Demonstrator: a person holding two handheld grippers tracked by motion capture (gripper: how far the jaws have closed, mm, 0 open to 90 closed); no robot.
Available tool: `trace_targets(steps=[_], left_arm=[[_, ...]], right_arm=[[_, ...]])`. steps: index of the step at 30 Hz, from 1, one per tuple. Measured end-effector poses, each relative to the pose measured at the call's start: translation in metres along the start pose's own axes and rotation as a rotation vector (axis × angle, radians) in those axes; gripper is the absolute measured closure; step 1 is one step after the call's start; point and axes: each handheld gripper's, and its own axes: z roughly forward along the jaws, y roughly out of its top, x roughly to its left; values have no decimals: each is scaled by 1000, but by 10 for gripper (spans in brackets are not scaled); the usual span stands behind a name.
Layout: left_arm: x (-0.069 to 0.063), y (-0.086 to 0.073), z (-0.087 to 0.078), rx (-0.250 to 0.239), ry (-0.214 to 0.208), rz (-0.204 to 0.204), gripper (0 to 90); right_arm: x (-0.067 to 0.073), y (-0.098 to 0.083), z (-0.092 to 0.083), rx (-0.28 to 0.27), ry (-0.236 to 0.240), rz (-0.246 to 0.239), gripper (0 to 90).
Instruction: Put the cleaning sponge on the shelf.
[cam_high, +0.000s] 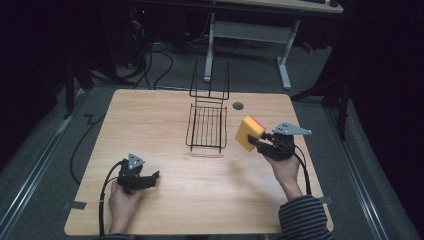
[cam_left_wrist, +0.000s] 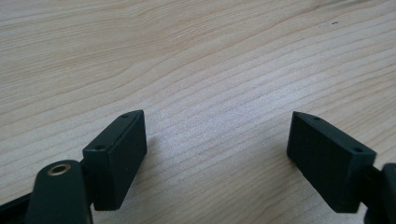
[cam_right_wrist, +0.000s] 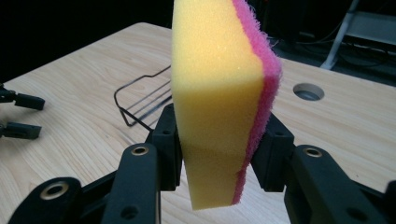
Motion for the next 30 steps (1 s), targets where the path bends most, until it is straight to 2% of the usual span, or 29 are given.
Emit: trace_targets(steps=[15,18,22,30], left_arm=[[0,0,0,0,0,0,206],[0,0,0,0,0,0,205],[0,0,0,0,0,0,205],[0,0,0,0,0,-1,206]], right_arm=[[22,23,18,2,56,-45,601],[24,25,21,-1,65,-40,601],[28,29,33,8,65,-57,601],[30,34,52,26,61,-53,600]])
